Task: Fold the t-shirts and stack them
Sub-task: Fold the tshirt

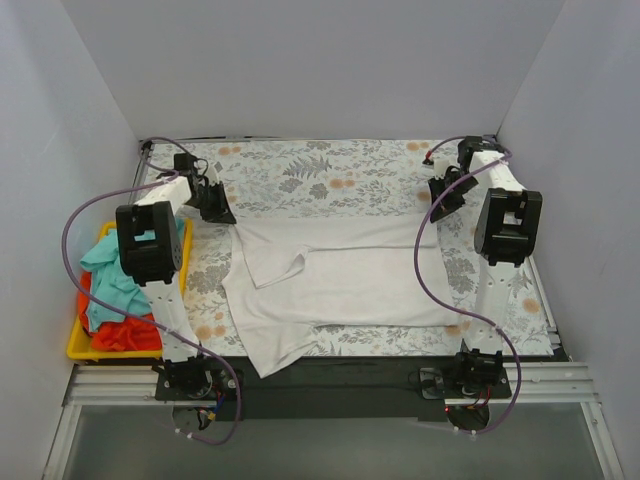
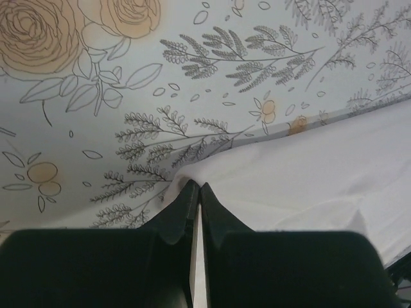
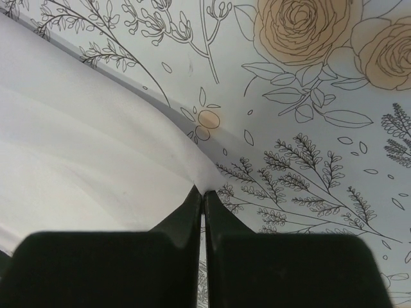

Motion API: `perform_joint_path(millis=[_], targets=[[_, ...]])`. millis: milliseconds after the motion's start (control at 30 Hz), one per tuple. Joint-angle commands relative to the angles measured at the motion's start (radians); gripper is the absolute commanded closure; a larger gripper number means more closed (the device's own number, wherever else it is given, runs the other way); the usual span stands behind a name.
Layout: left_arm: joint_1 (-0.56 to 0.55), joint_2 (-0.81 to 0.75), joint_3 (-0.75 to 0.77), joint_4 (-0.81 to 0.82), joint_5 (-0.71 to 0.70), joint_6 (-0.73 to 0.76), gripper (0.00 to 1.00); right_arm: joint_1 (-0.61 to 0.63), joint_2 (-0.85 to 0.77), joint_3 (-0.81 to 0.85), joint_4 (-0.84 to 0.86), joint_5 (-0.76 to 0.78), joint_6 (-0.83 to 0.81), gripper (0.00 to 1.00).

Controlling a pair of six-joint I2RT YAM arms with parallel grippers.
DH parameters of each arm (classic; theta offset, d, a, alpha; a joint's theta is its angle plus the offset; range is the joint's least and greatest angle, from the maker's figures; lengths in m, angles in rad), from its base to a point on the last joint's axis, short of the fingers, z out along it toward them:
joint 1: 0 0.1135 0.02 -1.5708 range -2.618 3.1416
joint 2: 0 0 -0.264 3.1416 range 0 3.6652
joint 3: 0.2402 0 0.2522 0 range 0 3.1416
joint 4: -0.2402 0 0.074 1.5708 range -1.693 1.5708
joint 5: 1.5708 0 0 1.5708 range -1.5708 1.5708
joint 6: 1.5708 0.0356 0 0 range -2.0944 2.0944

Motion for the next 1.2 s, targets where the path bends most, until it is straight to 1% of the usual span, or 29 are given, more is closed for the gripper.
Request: perform_joint_path(millis=[0, 133, 167, 200, 233, 267, 300, 333, 367, 433, 467, 500, 533, 600, 667, 733, 767, 800, 833, 867, 1067, 1100, 1167], targets=[[0.001, 0.027, 0.037, 0.032, -0.032, -0.003, 1.0, 0.002, 0.023, 0.029, 0.02, 0.024, 0.015, 0.99], [0.0, 0.061, 0.062, 0.024, -0.032, -0.009, 1.0, 0.002, 0.043, 0.04, 0.048, 0.033, 0.027, 0.99], [0.001, 0.067, 0.068, 0.027, -0.03, -0.011, 0.94, 0.002, 0.049, 0.047, 0.045, 0.026, 0.031, 0.99], [0.001, 0.069, 0.075, 0.027, -0.027, -0.012, 0.91, 0.005, 0.049, 0.05, 0.043, 0.021, 0.034, 0.99], [0.001, 0.07, 0.085, 0.022, -0.013, -0.011, 0.85, 0.005, 0.038, 0.049, 0.041, 0.014, 0.034, 0.93], [0.001, 0.066, 0.115, -0.014, -0.007, -0.002, 0.81, 0.005, 0.026, 0.038, 0.04, 0.013, 0.031, 0.77], [0.001, 0.054, 0.123, -0.037, 0.003, 0.009, 0.75, 0.005, 0.009, 0.029, 0.037, 0.024, 0.018, 0.7], [0.001, 0.034, 0.117, -0.051, 0.028, 0.033, 0.73, 0.004, -0.04, 0.015, 0.035, 0.029, 0.009, 0.64], [0.001, -0.032, 0.068, -0.057, 0.034, 0.047, 0.71, 0.002, -0.069, -0.017, 0.034, 0.035, 0.0, 0.52], [0.001, -0.11, -0.001, -0.05, 0.042, 0.073, 0.64, -0.004, -0.158, -0.057, 0.035, 0.052, -0.034, 0.44], [0.001, -0.181, -0.03, -0.05, 0.037, 0.101, 0.59, -0.004, -0.184, -0.09, 0.034, 0.059, -0.044, 0.44], [0.0, -0.212, -0.082, -0.05, 0.028, 0.115, 0.57, -0.004, -0.207, -0.107, 0.034, 0.069, -0.055, 0.44], [0.0, -0.238, -0.101, -0.056, 0.024, 0.135, 0.52, -0.002, -0.251, -0.124, 0.032, 0.07, -0.074, 0.45], [-0.012, -0.298, -0.153, -0.068, -0.004, 0.185, 0.5, 0.011, -0.29, -0.182, 0.031, 0.072, -0.094, 0.48], [-0.054, -0.327, -0.179, -0.073, -0.047, 0.207, 0.5, 0.03, -0.325, -0.224, 0.031, 0.084, -0.111, 0.54], [-0.074, -0.33, -0.205, -0.073, -0.053, 0.204, 0.52, 0.06, -0.335, -0.276, 0.032, 0.089, -0.114, 0.6], [-0.109, -0.318, -0.211, -0.065, -0.061, 0.193, 0.55, 0.06, -0.332, -0.284, 0.037, 0.09, -0.111, 0.62], [-0.118, -0.309, -0.211, -0.062, -0.076, 0.183, 0.56, 0.097, -0.324, -0.292, 0.037, 0.095, -0.107, 0.63], [-0.136, -0.298, -0.211, -0.059, -0.084, 0.176, 0.57, 0.105, -0.303, -0.29, 0.037, 0.095, -0.103, 0.64], [-0.144, -0.277, -0.211, -0.051, -0.092, 0.17, 0.6, 0.109, -0.292, -0.289, 0.043, 0.093, -0.092, 0.65], [-0.186, -0.183, -0.185, -0.035, -0.147, 0.159, 0.63, 0.12, -0.206, -0.27, 0.092, 0.128, -0.083, 0.66], [-0.186, -0.174, -0.185, -0.027, -0.159, 0.155, 0.66, 0.12, -0.197, -0.272, 0.097, 0.135, -0.084, 0.65], [-0.186, -0.137, -0.173, -0.013, -0.193, 0.153, 0.68, 0.12, -0.168, -0.266, 0.11, 0.147, -0.083, 0.65]])
